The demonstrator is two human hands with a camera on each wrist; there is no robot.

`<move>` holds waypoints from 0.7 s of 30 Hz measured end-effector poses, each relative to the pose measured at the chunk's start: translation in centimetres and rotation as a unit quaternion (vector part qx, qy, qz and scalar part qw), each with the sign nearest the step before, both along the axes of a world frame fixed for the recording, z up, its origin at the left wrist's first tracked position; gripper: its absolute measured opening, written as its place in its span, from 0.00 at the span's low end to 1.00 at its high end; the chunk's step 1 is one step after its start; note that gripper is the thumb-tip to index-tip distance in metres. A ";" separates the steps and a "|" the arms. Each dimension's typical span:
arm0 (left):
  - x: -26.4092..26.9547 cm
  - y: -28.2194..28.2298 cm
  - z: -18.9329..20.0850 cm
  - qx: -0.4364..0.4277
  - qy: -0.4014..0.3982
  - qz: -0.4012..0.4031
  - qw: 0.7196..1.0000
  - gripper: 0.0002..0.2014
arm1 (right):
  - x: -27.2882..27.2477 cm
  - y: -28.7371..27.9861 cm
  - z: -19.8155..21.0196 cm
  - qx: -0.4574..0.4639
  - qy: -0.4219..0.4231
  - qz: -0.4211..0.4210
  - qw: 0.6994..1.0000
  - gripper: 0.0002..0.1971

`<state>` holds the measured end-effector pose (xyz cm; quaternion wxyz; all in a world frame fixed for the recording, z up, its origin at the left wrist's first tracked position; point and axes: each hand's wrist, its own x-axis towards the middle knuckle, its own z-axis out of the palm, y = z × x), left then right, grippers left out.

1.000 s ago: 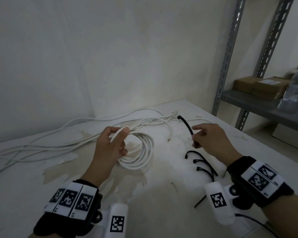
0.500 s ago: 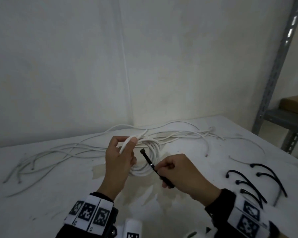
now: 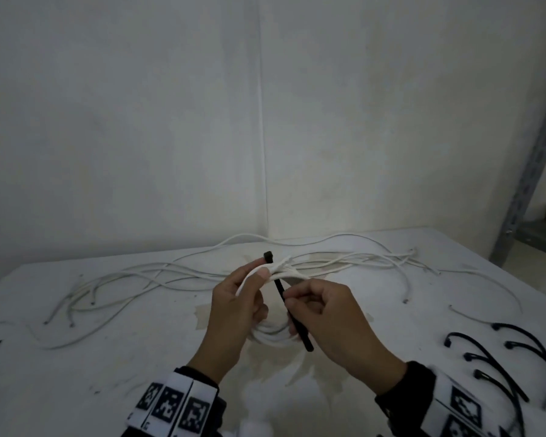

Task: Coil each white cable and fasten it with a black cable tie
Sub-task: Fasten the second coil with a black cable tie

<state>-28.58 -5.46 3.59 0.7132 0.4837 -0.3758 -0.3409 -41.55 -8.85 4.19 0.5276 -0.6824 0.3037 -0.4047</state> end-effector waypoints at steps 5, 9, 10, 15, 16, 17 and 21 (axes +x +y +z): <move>0.6 0.0 0.3 0.002 0.022 -0.023 0.999 0.11 | -0.4 0.1 0.0 -0.038 0.034 0.054 0.997 0.13; 0.9 0.2 0.3 0.023 0.015 -0.065 0.997 0.14 | -0.3 0.2 -0.2 -0.057 0.026 0.054 0.997 0.15; 0.9 0.3 0.4 0.025 0.011 -0.072 0.997 0.14 | -0.2 0.2 -0.3 -0.060 0.020 0.051 0.997 0.15; 0.8 0.4 0.7 0.027 0.010 -0.068 0.997 0.10 | 0.0 0.3 -0.9 -0.115 0.025 0.048 0.992 0.15; 0.8 0.4 0.8 0.026 0.016 -0.064 0.998 0.09 | 0.0 0.3 -1.0 -0.133 0.029 0.058 0.989 0.16; 0.8 0.4 0.8 0.025 0.024 -0.059 0.998 0.09 | -0.1 0.3 -1.0 -0.149 0.030 0.074 0.986 0.17; 0.7 0.4 0.6 0.016 0.039 -0.054 0.998 0.09 | -0.3 0.2 -1.0 -0.224 0.057 0.107 0.967 0.12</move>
